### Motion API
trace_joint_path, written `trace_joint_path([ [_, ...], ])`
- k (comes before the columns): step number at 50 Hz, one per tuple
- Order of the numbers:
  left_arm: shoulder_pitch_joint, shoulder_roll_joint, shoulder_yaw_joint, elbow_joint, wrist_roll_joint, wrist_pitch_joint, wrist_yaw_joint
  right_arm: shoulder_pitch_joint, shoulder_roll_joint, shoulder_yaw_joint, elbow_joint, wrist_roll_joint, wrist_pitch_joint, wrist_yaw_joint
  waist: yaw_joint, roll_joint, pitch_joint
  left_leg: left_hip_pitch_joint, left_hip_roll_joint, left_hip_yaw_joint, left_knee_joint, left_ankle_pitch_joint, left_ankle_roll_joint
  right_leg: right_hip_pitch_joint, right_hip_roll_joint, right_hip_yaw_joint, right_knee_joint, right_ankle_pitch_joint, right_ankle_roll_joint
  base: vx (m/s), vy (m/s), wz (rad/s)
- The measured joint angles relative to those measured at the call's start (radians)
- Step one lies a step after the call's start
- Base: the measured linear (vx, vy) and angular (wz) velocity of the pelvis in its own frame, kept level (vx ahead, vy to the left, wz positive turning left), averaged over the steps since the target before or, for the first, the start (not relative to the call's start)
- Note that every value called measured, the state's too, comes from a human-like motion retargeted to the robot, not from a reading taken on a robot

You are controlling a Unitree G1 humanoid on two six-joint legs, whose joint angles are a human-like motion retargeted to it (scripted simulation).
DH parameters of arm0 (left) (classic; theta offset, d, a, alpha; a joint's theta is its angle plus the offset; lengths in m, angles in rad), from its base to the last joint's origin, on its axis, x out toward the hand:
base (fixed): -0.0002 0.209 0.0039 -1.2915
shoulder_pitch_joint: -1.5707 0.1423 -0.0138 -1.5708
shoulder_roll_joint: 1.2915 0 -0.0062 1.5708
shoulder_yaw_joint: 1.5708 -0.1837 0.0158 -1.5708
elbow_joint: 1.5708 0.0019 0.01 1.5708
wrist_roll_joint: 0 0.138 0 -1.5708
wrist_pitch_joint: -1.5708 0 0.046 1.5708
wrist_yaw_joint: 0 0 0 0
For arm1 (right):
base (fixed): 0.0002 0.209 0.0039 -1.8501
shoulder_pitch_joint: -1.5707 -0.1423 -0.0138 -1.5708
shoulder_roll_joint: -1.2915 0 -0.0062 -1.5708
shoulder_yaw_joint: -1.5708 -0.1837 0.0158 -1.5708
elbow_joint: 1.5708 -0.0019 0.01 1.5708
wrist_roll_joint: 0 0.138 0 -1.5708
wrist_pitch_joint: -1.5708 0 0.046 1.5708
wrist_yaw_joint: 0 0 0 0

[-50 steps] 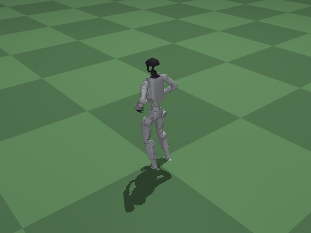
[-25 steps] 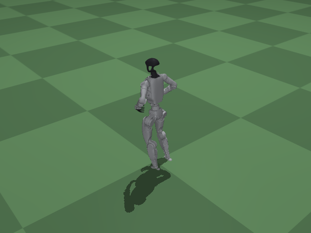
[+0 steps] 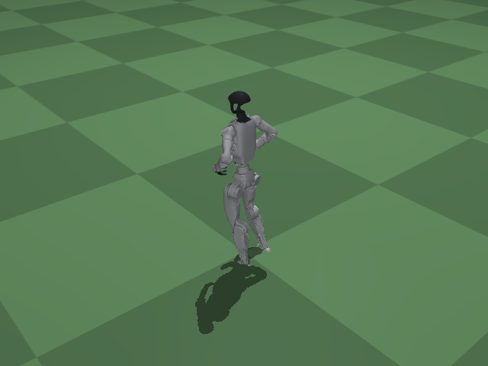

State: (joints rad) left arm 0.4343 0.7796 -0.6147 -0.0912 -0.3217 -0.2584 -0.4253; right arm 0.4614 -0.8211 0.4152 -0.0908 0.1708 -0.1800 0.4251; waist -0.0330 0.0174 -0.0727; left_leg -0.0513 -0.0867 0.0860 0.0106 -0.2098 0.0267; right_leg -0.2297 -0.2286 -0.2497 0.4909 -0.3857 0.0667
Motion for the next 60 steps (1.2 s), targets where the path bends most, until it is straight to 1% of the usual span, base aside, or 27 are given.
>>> trace_joint_path([
  [22,-0.013,-0.038,-0.033,-0.001,-0.155,0.051,0.013,0.058,0.02,-0.032,0.008,0.033,0.016,-0.016,-0.016,0.024,-0.033,-0.015,0.003,-0.033,-0.045,0.02,-0.02,-0.013,-0.002,-0.033,0.021,0.002,-0.025,0.0,0.01,0.1],
  [34,-0.037,-0.049,-0.045,0.01,-0.211,0.075,0.032,0.071,0.015,-0.003,0.002,0.052,0.03,-0.01,-0.007,0.026,-0.046,-0.037,0.006,-0.063,-0.045,0.025,-0.034,-0.016,-0.002,-0.056,0.028,0.005,-0.046,0.0,0.0,0.22],
  [50,-0.132,0.003,-0.086,0.005,-0.194,0.097,-0.035,0.045,-0.011,0.074,-0.053,0.085,0.045,0.04,0.014,0.03,-0.066,-0.068,0.02,-0.114,-0.046,0.044,-0.062,-0.01,0.011,-0.098,0.031,0.015,-0.08,-0.01,-0.01,0.27],
  [60,-0.209,0.058,-0.145,-0.009,-0.176,0.093,-0.053,-0.048,-0.066,0.118,-0.142,0.12,0.031,0.042,0.008,0.041,-0.07,-0.084,0.032,-0.144,-0.047,0.053,-0.089,-0.001,0.023,-0.131,0.032,0.021,-0.098,-0.01,-0.02,0.31],
])
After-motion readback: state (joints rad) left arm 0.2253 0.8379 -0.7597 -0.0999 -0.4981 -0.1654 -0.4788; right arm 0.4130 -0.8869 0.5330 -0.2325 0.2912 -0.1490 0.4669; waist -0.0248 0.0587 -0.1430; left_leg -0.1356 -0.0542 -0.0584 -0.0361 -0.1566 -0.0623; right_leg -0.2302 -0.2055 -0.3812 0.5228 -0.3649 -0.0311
